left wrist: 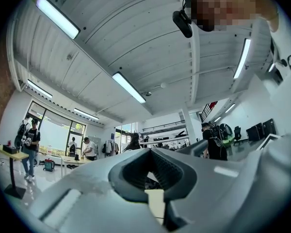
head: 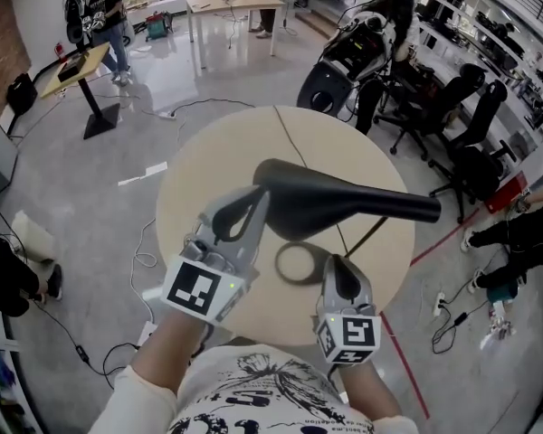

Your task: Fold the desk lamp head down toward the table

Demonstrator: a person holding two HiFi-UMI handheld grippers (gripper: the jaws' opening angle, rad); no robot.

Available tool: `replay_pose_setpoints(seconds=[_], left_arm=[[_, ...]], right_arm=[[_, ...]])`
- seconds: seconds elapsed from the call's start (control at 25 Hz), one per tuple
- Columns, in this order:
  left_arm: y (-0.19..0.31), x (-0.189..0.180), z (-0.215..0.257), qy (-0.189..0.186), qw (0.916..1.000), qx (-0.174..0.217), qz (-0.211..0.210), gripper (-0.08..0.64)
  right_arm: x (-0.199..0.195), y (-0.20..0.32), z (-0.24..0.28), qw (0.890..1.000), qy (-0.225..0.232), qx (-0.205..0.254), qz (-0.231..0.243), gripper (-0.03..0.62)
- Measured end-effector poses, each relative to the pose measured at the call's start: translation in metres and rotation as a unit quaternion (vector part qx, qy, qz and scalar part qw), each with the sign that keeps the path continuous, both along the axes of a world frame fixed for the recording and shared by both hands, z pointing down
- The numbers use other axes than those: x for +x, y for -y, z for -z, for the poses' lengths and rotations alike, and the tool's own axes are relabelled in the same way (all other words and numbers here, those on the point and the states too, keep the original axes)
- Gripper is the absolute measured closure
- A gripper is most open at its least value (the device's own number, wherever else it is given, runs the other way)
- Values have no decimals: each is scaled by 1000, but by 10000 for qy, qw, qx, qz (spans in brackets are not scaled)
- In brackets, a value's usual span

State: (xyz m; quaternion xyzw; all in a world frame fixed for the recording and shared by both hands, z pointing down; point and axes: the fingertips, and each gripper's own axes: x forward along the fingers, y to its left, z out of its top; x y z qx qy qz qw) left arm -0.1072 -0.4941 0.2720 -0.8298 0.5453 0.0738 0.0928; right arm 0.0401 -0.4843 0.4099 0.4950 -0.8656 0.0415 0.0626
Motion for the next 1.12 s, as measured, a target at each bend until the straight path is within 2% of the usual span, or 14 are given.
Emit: replay_pose_setpoints(seconds=[0.28, 0.4, 0.52, 0.8, 1.12], left_arm=[[-1, -4, -35, 12, 9993, -368, -100, 554], [0, 1, -50, -160, 9979, -600, -192, 554], [3, 6, -68, -406, 9950, -849, -348, 554], [2, 20, -106, -467, 9895, -1281, -488, 554], [5, 35, -149, -605, 9795, -1810, -651, 554]], right_arm=[[-1, -5, -22, 9996, 19, -241, -161, 583], [7, -8, -27, 9992, 5, -330, -227, 583], [15, -12, -35, 9984, -17, -459, -328, 583], [20, -26, -68, 9953, -251, -792, -506, 583], [27, -39, -83, 9914, -281, -1037, -748, 583]])
